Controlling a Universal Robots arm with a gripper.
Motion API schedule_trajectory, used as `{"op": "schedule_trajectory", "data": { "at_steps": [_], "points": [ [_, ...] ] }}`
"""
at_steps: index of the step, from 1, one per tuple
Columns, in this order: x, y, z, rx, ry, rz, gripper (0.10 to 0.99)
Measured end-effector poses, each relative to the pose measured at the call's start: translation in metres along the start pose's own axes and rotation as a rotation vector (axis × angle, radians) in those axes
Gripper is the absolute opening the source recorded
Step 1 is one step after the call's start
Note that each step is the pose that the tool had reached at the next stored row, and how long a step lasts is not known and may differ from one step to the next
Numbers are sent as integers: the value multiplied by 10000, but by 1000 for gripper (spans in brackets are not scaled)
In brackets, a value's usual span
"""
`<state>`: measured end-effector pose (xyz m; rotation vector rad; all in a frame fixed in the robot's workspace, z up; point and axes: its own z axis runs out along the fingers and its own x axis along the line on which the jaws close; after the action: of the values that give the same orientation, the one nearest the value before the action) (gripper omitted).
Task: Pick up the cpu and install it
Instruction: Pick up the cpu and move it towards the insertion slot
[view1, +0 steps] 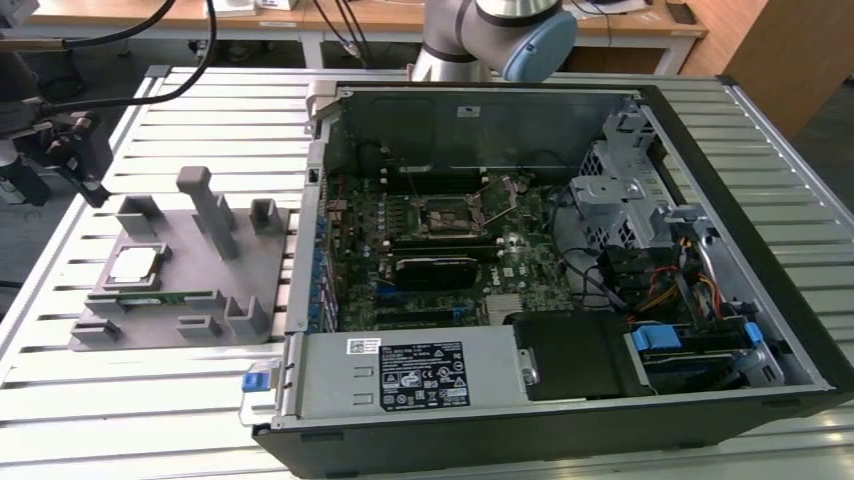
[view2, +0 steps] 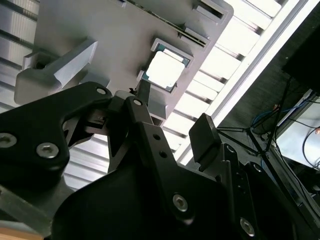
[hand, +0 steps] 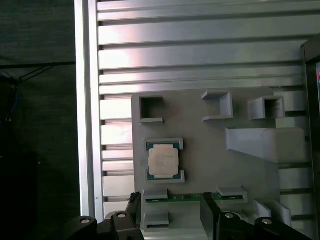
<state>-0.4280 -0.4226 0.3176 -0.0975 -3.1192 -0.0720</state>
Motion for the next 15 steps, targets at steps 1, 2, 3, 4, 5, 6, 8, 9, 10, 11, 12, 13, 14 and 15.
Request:
{"op": "schedule_trajectory", "data": {
  "at_steps": [1, 2, 3, 4, 5, 6, 8, 9, 10, 11, 12, 13, 14, 15],
  "points": [
    [0, 0, 3, 0, 0, 0, 588],
    [0, -1, 7, -1, -1, 0, 588],
    [0, -1, 10, -1, -2, 0, 588],
    [0, -1, 13, 0, -1, 0, 588],
    [-1, -1, 16, -1, -1, 0, 588],
    [-1, -1, 20, -1, -1, 0, 588],
    [-1, -2, 27, -1, -1, 0, 588],
    [-1, -2, 30, 0, 0, 0, 588],
    [-1, -2, 34, -1, -1, 0, 588],
    [-1, -2, 37, -1, -1, 0, 588],
    [-1, -2, 41, -1, -1, 0, 588],
    [-1, -3, 46, -1, -1, 0, 588],
    [-1, -3, 49, -1, 1, 0, 588],
    [-1, -3, 54, 0, 3, 0, 588]
  ]
}}
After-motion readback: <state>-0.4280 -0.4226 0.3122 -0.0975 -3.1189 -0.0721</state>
